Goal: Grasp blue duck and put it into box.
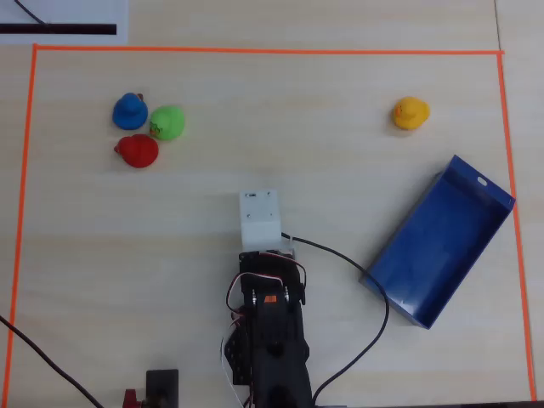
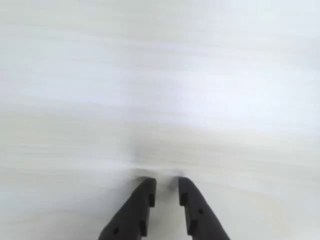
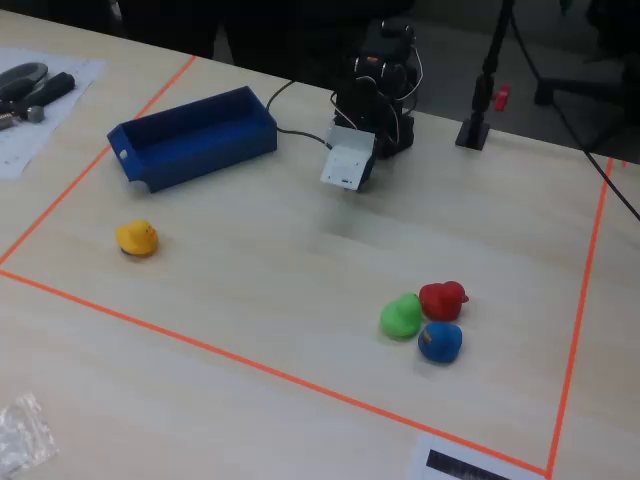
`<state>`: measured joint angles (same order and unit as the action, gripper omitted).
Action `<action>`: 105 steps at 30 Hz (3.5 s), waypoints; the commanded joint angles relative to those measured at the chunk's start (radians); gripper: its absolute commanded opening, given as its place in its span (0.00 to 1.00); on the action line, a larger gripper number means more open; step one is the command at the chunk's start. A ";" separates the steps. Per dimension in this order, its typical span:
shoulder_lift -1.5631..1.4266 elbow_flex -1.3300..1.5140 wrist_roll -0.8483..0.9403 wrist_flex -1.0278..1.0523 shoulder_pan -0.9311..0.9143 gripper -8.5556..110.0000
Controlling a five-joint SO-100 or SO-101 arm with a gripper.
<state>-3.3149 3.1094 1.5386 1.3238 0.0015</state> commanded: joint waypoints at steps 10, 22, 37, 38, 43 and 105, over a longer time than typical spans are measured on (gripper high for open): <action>0.003 0.002 0.006 0.015 0.002 0.10; 0.003 0.002 0.006 0.015 0.002 0.10; 0.003 0.002 0.008 0.015 0.002 0.10; 0.003 0.002 0.008 0.015 0.002 0.10; 0.003 0.002 0.008 0.015 0.002 0.10; 2.376 -2.543 -0.199 -0.281 0.514 0.30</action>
<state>-0.9419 0.6197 1.3330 1.0968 0.5216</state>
